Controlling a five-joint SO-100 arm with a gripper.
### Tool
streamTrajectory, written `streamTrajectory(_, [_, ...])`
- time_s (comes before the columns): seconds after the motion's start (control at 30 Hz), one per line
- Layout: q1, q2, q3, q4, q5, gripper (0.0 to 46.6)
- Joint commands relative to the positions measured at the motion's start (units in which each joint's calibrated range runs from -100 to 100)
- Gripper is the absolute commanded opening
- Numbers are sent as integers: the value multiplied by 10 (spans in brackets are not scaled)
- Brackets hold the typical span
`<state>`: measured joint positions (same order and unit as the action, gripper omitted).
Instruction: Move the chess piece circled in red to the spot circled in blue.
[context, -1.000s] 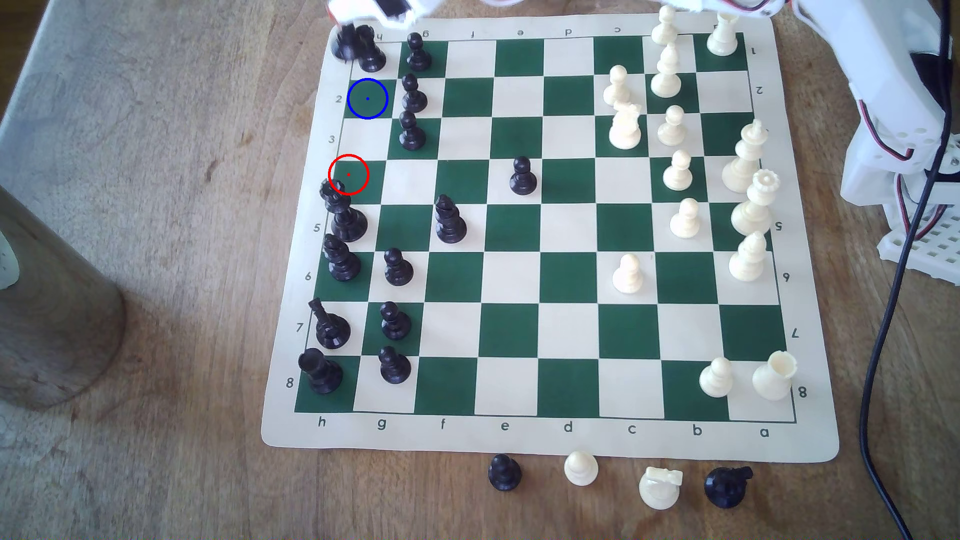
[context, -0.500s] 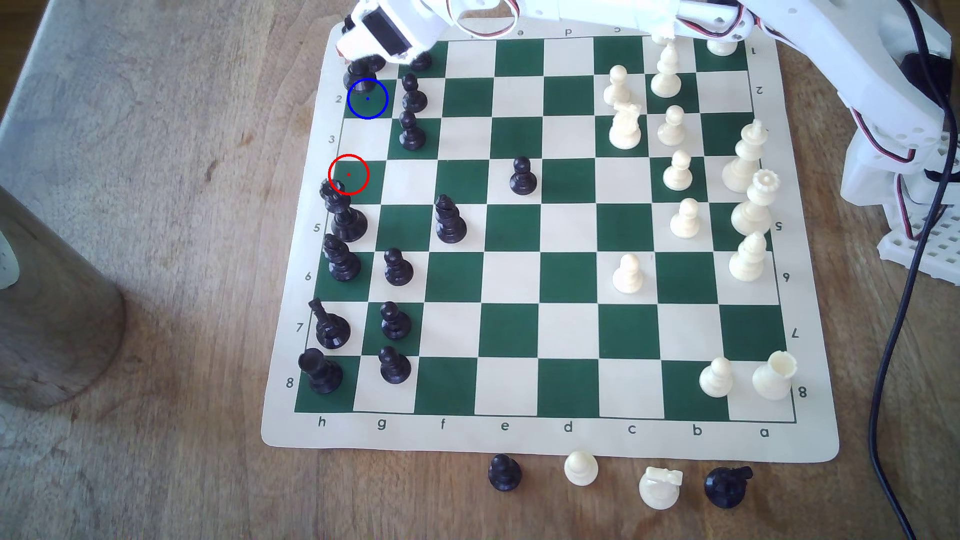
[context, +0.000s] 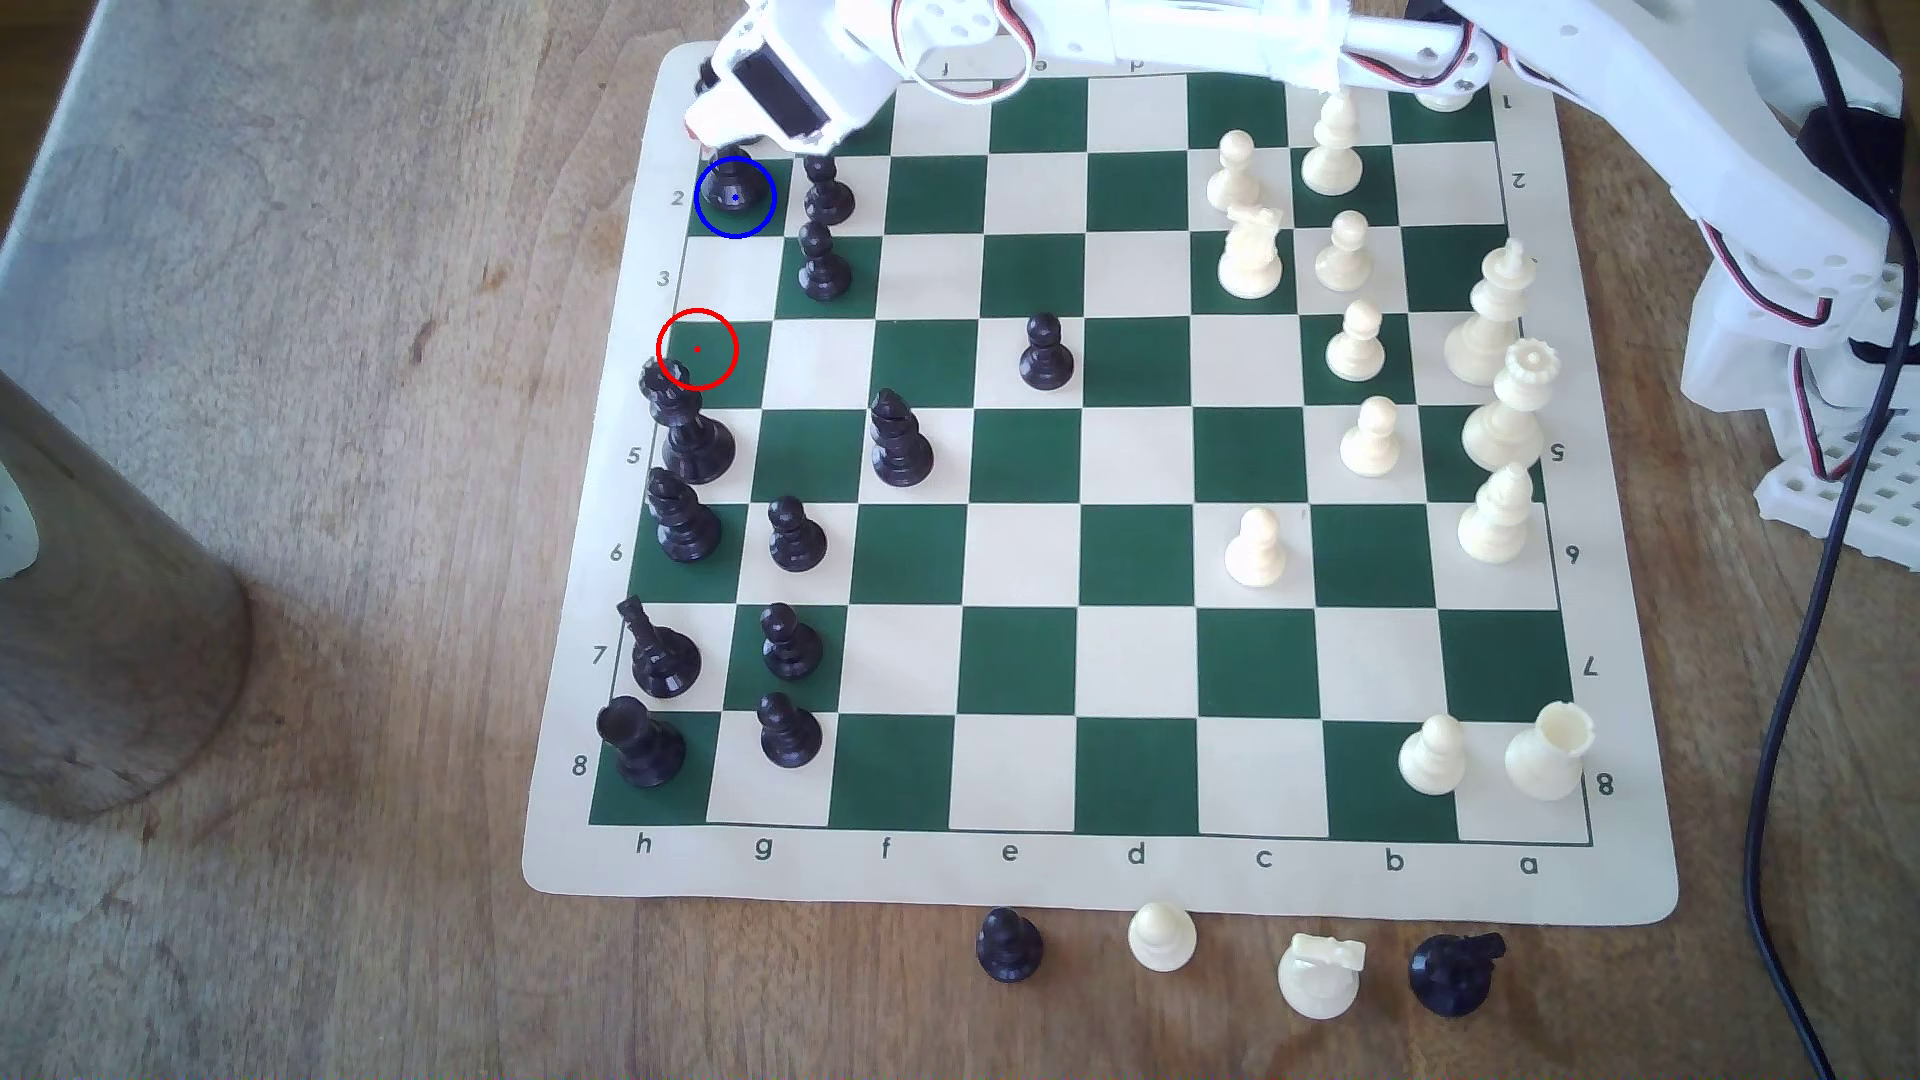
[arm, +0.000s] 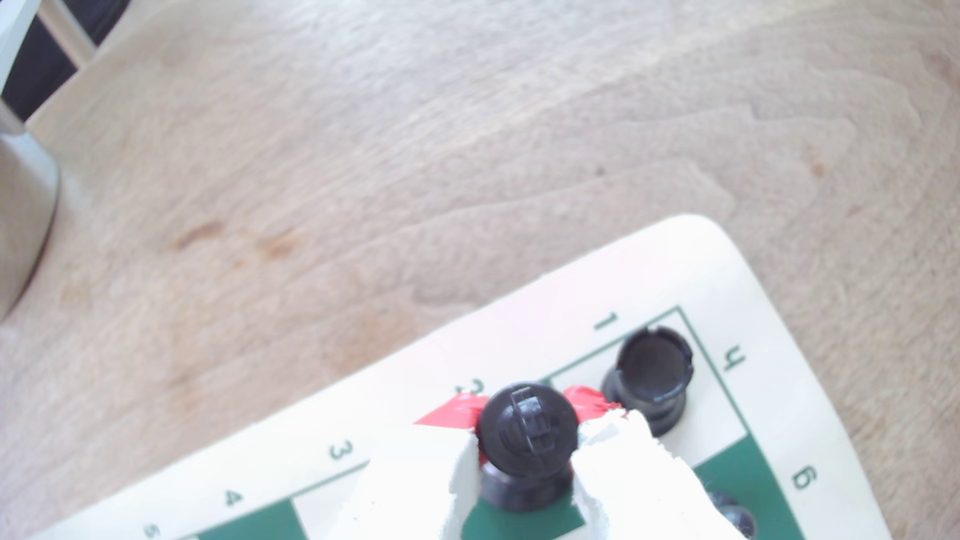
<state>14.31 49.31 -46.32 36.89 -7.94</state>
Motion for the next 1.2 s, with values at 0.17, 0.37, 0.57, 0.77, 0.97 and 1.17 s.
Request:
streamTrajectory(0.17, [-2,-23,-57,-13,3,119])
streamTrajectory(0.37, [0,-30,-54,-8,2,203])
streamTrajectory(0.57, [3,-83,-5,7,3,208])
streamTrajectory(0.77, [5,-241,134,14,0,213])
streamTrajectory(0.97, [-3,-495,402,-4,-2,59])
streamTrajectory(1.17, [-15,-861,765,-11,2,53])
